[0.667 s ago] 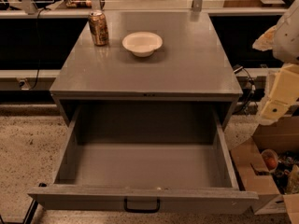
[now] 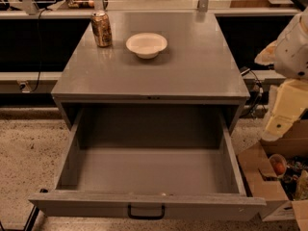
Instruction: Close top drawer
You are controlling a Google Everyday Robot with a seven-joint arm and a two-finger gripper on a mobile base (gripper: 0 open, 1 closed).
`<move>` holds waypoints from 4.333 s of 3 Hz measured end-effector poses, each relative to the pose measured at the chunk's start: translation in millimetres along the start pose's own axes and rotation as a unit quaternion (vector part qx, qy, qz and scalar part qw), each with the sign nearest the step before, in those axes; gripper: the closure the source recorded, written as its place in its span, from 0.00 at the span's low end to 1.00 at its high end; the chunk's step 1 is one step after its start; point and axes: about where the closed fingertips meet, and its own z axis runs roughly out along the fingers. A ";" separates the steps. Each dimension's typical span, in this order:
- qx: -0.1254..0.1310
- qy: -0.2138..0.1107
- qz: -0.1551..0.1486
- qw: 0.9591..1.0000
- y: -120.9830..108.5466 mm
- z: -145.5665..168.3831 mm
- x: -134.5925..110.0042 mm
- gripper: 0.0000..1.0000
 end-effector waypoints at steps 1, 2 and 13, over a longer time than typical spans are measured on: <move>-0.038 -0.016 -0.019 0.999 41.0 34.2 2.8 0.00; -0.056 -0.056 -0.031 0.996 93.6 64.6 6.7 0.00; 0.004 -0.156 -0.053 0.986 224.3 235.6 -0.2 1.00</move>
Offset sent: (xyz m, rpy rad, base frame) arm -0.1515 0.0397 -0.1667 0.2442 0.1230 0.1438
